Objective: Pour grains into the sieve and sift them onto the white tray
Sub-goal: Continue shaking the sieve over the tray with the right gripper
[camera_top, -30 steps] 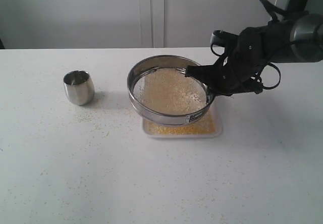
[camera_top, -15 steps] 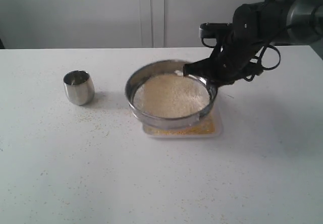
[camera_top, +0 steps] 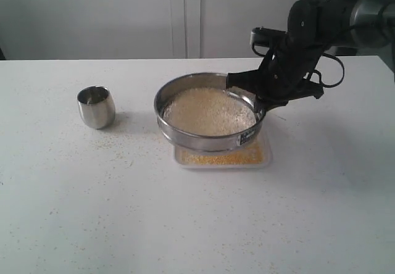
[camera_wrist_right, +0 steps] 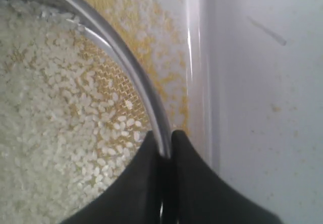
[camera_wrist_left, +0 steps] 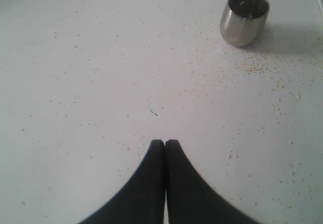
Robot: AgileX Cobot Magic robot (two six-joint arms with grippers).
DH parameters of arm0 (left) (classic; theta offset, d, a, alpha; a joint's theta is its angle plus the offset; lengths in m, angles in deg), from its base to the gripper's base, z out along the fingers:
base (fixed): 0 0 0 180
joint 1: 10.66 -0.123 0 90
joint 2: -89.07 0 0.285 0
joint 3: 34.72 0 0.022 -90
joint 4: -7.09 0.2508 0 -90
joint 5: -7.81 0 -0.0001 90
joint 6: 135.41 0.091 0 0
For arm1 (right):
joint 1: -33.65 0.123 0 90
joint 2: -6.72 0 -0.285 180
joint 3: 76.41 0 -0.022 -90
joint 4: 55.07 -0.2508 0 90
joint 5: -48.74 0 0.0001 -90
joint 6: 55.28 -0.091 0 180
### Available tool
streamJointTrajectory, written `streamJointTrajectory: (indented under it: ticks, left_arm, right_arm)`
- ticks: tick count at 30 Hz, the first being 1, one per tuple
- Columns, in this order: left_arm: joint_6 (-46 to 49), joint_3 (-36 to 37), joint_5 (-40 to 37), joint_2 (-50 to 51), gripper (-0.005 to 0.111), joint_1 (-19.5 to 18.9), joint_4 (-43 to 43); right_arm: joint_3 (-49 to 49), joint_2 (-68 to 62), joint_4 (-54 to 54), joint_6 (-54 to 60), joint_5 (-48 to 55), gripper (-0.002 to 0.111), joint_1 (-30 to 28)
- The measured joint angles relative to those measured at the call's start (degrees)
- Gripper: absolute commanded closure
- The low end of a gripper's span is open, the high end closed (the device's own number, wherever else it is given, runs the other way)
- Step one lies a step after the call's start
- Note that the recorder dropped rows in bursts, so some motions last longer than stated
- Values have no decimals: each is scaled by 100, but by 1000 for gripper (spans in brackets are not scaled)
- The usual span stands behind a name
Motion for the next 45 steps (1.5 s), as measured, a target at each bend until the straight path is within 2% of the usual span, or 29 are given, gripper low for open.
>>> streamJointTrajectory:
  ticks: [4, 5, 9, 14, 17, 19, 23, 27, 29, 34, 39, 43, 44, 45]
  left_arm:
    - [0, 0, 0, 0, 107, 0, 0]
    - [0, 0, 0, 0, 107, 0, 0]
    - [0, 0, 0, 0, 107, 0, 0]
    - [0, 0, 0, 0, 107, 0, 0]
    - [0, 0, 0, 0, 107, 0, 0]
    - [0, 0, 0, 0, 107, 0, 0]
    - [0, 0, 0, 0, 107, 0, 0]
    - [0, 0, 0, 0, 107, 0, 0]
    - [0, 0, 0, 0, 107, 0, 0]
    - [0, 0, 0, 0, 107, 0, 0]
    - [0, 0, 0, 0, 107, 0, 0]
    - [0, 0, 0, 0, 107, 0, 0]
    - [0, 0, 0, 0, 107, 0, 0]
    - [0, 0, 0, 0, 107, 0, 0]
  right_arm:
    - [40, -89, 186, 26, -798, 108, 25]
    - [0, -89, 114, 1, -771, 108, 25]
    - [-55, 40, -56, 128, 425, 108, 13]
    - [-57, -63, -86, 236, -513, 108, 52]
    - [-128, 13, -285, 284, 155, 108, 18]
    - [-115, 37, -207, 438, 229, 108, 18]
    - [-92, -36, -71, 392, -884, 108, 66]
    - [-146, 83, -296, 281, 271, 108, 55]
    - [-53, 104, -285, 332, 524, 108, 69]
    - [68, 14, -271, 319, -877, 108, 81]
    - [94, 169, -385, 285, 1, 108, 70]
    - [162, 99, -184, 270, -828, 108, 91]
    - [148, 99, -196, 231, -765, 108, 78]
    - [118, 153, -196, 181, -235, 108, 56]
